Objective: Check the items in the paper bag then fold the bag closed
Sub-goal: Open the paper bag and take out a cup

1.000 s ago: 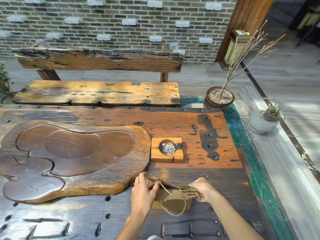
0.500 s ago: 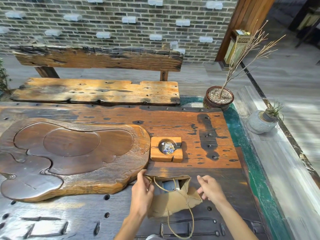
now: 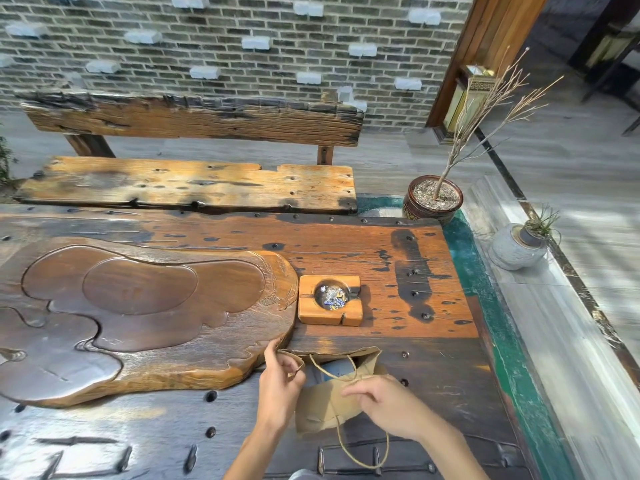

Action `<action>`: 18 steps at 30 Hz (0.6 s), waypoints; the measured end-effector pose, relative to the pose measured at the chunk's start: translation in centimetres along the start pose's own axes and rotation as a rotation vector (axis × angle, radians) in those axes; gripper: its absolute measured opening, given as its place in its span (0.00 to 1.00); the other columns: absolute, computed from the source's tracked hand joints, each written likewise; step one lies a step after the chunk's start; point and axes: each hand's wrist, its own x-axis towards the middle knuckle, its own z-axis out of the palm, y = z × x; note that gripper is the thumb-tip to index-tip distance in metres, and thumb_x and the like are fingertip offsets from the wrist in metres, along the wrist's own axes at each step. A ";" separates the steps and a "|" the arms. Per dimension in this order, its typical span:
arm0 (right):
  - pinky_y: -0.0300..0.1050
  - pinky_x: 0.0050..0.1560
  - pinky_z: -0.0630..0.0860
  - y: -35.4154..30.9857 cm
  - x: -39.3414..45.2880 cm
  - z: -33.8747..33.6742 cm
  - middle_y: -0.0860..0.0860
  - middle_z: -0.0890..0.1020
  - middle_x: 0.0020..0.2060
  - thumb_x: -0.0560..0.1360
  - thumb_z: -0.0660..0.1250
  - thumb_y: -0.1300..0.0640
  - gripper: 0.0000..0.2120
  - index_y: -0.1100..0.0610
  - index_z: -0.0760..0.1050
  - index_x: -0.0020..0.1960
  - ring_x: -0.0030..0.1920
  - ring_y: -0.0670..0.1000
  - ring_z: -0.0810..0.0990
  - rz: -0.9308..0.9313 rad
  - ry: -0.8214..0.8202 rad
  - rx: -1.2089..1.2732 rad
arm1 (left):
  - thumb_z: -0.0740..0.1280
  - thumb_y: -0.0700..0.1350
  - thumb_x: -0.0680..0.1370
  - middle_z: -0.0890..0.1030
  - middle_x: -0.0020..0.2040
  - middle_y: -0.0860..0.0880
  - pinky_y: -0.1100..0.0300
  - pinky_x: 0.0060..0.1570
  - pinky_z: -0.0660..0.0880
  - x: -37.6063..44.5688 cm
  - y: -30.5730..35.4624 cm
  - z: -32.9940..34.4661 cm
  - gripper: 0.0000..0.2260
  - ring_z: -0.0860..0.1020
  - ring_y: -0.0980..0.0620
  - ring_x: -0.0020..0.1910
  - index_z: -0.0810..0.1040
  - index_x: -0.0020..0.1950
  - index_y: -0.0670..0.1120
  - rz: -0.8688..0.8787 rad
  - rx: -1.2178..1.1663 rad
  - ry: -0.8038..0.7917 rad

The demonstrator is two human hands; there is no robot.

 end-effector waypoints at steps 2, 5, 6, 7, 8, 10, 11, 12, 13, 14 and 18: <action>0.43 0.79 0.51 -0.7 1.4 0.3 0.47 0.66 0.76 0.81 0.51 0.63 0.23 0.52 0.69 0.74 0.78 0.47 0.59 -0.036 -0.060 -0.109 | 0.66 0.30 0.72 0.79 0.42 0.45 0.57 0.48 0.76 0.1 -0.2 -0.1 0.26 0.78 0.53 0.42 0.65 0.67 0.47 -0.011 -0.024 -0.016; 0.51 0.78 0.56 -1.7 3.5 0.8 0.57 0.64 0.75 0.80 0.50 0.65 0.23 0.60 0.64 0.75 0.76 0.58 0.59 -0.005 -0.129 -0.249 | 0.66 0.29 0.72 0.80 0.43 0.48 0.52 0.51 0.78 0.2 -0.4 -0.2 0.22 0.80 0.54 0.44 0.68 0.60 0.50 -0.015 -0.033 -0.009; 0.54 0.74 0.62 -1.7 4.3 1.0 0.59 0.68 0.71 0.79 0.50 0.65 0.22 0.62 0.65 0.73 0.73 0.60 0.64 0.010 -0.120 -0.289 | 0.66 0.29 0.72 0.80 0.44 0.49 0.54 0.51 0.78 0.2 -0.5 -0.2 0.22 0.80 0.57 0.43 0.69 0.60 0.48 -0.014 -0.029 -0.004; 0.55 0.70 0.67 -1.7 5.1 1.3 0.60 0.71 0.68 0.78 0.51 0.65 0.22 0.61 0.67 0.71 0.70 0.61 0.69 0.035 -0.107 -0.324 | 0.66 0.29 0.72 0.81 0.45 0.49 0.58 0.50 0.78 0.2 -0.5 -0.3 0.22 0.80 0.61 0.41 0.69 0.62 0.46 -0.010 -0.024 0.002; 0.54 0.65 0.71 -1.5 5.8 1.4 0.61 0.74 0.66 0.77 0.51 0.65 0.22 0.59 0.68 0.69 0.66 0.62 0.73 0.071 -0.100 -0.343 | 0.66 0.29 0.72 0.81 0.46 0.50 0.64 0.47 0.77 0.2 -0.4 -0.4 0.23 0.80 0.63 0.40 0.69 0.64 0.45 -0.010 -0.020 0.002; 0.53 0.61 0.73 -1.5 6.7 1.5 0.61 0.75 0.66 0.76 0.51 0.65 0.23 0.56 0.67 0.69 0.64 0.63 0.75 0.128 -0.074 -0.372 | 0.67 0.29 0.71 0.79 0.47 0.52 0.73 0.41 0.74 0.2 -0.3 -0.7 0.27 0.78 0.63 0.38 0.68 0.67 0.47 -0.019 -0.010 -0.003; 0.54 0.63 0.73 -1.6 6.9 1.3 0.61 0.74 0.67 0.76 0.50 0.65 0.24 0.55 0.65 0.71 0.66 0.63 0.75 0.145 -0.054 -0.386 | 0.67 0.29 0.71 0.78 0.48 0.53 0.74 0.41 0.73 0.2 -0.3 -0.8 0.28 0.78 0.63 0.38 0.68 0.68 0.47 -0.020 -0.006 0.001; 0.55 0.65 0.73 -1.6 7.1 1.2 0.62 0.73 0.68 0.76 0.51 0.66 0.25 0.55 0.64 0.72 0.67 0.64 0.74 0.155 -0.029 -0.404 | 0.67 0.29 0.71 0.78 0.49 0.54 0.73 0.41 0.73 0.3 -0.4 -0.9 0.28 0.78 0.62 0.38 0.68 0.68 0.47 -0.018 -0.003 0.013; 0.57 0.66 0.72 -1.7 7.3 1.0 0.62 0.73 0.68 0.76 0.51 0.68 0.27 0.54 0.63 0.74 0.68 0.64 0.73 0.161 -0.009 -0.429 | 0.67 0.29 0.71 0.79 0.51 0.55 0.72 0.42 0.73 0.3 -0.5 -1.1 0.29 0.78 0.61 0.39 0.69 0.69 0.47 -0.011 -0.006 0.027; 0.59 0.66 0.72 -1.9 7.4 0.8 0.62 0.72 0.69 0.75 0.52 0.70 0.31 0.51 0.60 0.76 0.69 0.64 0.72 0.165 0.006 -0.454 | 0.66 0.29 0.70 0.79 0.52 0.56 0.71 0.42 0.74 0.4 -0.6 -1.2 0.29 0.79 0.62 0.41 0.69 0.69 0.47 -0.006 -0.014 0.041; 0.57 0.64 0.70 -1.4 8.3 0.5 0.59 0.75 0.67 0.73 0.58 0.74 0.42 0.40 0.53 0.78 0.67 0.61 0.74 0.151 0.049 -0.526 | 0.65 0.29 0.71 0.79 0.54 0.55 0.69 0.44 0.74 0.3 -0.3 -1.4 0.28 0.76 0.73 0.44 0.70 0.68 0.49 -0.001 -0.016 0.062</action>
